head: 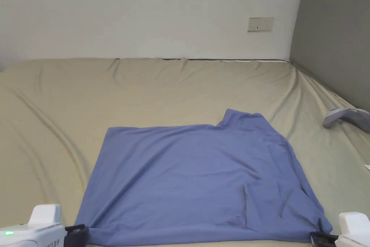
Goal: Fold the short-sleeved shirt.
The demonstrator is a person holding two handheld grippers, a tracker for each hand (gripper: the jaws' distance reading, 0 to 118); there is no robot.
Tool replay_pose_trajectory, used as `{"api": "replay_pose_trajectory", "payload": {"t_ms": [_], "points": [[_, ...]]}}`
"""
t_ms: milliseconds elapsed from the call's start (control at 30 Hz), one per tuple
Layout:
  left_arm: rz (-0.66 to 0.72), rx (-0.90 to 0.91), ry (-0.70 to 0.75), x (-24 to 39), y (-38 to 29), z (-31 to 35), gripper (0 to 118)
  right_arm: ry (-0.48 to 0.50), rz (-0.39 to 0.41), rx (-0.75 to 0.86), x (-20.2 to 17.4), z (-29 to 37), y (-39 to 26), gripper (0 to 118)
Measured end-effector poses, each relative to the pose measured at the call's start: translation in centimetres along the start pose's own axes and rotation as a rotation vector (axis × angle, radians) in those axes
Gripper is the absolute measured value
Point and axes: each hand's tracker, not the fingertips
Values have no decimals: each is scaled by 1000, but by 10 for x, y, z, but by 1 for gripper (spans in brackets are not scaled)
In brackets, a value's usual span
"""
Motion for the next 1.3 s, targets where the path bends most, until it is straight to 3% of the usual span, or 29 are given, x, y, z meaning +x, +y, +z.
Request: {"api": "replay_pose_trajectory", "payload": {"t_ms": [33,67,133,267,333,400,433,467,500,533,600,633,700,800,933,1067,1200,1267,1300], "points": [[20,46,-8,1,10,13,77,-8,-24,24,1,7,5,99],[11,109,0,5,20,30,78,-20,-43,79,1,20,13,108],[-43,238,-13,12,38,67,85,-2,-81,178,2,45,32,109],[-148,491,82,36,63,131,84,54,-246,370,-14,100,69,109],[-134,605,49,42,63,155,73,42,-242,474,-31,124,79,101],[-83,671,21,44,59,168,49,21,-205,600,-46,138,82,81],[-51,688,7,44,55,172,22,13,-170,593,-53,139,83,59],[-33,698,-1,43,51,172,3,-12,-102,603,-60,137,85,36],[-28,695,2,41,49,168,0,-19,-52,597,-66,135,84,11],[-27,688,11,41,46,162,0,-21,-33,588,-70,131,80,4],[-53,622,-32,38,44,151,0,-61,-13,643,-73,126,74,3],[-37,640,-26,36,40,144,0,-7,-67,574,-72,120,71,0],[-35,635,-22,36,32,131,0,-11,-66,536,-73,113,68,0],[-77,588,4,33,32,113,0,-49,66,626,-73,114,68,0],[-4,571,-19,23,36,115,0,-33,-9,597,-65,116,66,0],[-52,515,-16,19,34,101,0,-35,-3,579,-62,114,65,0],[-31,289,-125,7,35,72,0,-27,-5,551,-65,114,65,0],[9,212,-87,1,25,47,0,-21,0,539,-65,110,65,0],[6,166,-86,-3,22,36,8,-19,4,535,-65,109,65,0]]}}
